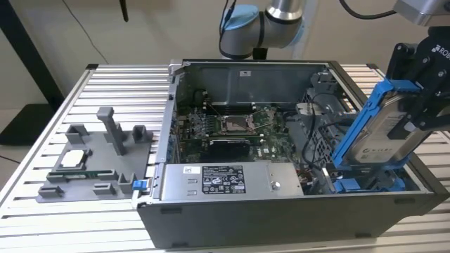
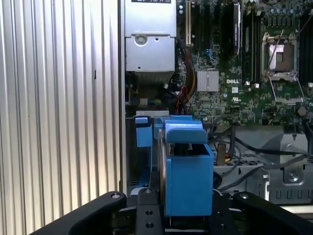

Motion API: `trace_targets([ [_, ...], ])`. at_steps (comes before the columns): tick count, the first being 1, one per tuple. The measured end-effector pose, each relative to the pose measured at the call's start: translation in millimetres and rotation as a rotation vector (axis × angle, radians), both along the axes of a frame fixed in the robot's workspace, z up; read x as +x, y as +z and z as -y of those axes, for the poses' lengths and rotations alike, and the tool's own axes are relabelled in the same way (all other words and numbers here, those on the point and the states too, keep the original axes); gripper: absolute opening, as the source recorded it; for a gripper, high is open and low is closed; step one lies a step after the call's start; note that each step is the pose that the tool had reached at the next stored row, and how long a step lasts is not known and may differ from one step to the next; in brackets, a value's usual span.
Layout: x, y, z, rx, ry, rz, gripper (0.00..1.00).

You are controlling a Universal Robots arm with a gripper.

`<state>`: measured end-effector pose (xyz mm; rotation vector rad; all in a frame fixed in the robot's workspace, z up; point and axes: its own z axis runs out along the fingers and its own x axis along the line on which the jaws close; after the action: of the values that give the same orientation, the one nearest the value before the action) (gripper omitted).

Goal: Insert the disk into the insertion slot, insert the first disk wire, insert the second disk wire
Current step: 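Insert the disk into the insertion slot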

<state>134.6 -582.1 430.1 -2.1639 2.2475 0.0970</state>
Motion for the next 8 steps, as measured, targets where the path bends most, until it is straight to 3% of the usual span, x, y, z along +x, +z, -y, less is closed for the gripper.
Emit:
trace_targets([
  [8,1.6,-14.6,0.0,0.0001,0.000,0.0000,0.00],
])
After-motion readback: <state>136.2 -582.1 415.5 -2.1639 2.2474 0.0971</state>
